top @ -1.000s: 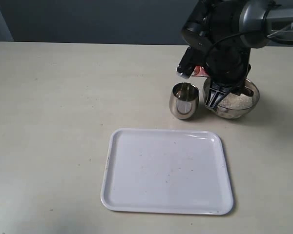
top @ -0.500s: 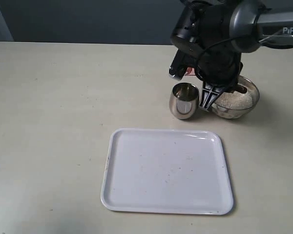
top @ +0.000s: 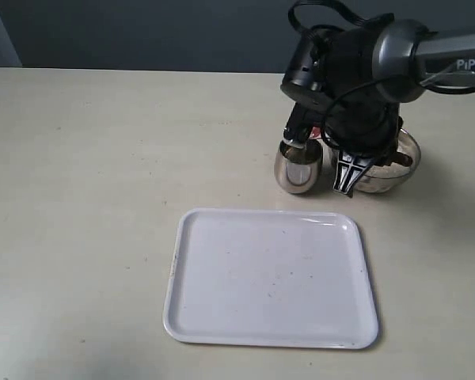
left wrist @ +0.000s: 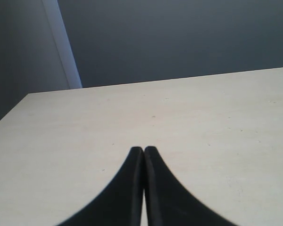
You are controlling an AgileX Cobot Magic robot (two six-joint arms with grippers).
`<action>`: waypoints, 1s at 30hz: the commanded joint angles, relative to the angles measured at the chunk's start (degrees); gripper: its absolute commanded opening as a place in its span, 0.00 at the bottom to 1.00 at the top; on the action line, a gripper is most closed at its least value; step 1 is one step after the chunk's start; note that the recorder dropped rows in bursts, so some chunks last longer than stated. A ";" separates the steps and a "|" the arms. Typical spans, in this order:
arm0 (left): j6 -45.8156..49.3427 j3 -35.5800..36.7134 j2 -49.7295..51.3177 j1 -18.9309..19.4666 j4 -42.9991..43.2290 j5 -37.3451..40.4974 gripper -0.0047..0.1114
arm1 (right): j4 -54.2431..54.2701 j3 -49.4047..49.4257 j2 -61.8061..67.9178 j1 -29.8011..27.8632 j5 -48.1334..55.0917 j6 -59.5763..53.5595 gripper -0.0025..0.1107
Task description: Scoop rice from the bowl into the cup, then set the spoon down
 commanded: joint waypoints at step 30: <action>-0.32 -0.16 -0.31 0.01 -0.30 -0.27 0.04 | -4.56 0.46 -0.15 1.57 0.09 7.15 0.02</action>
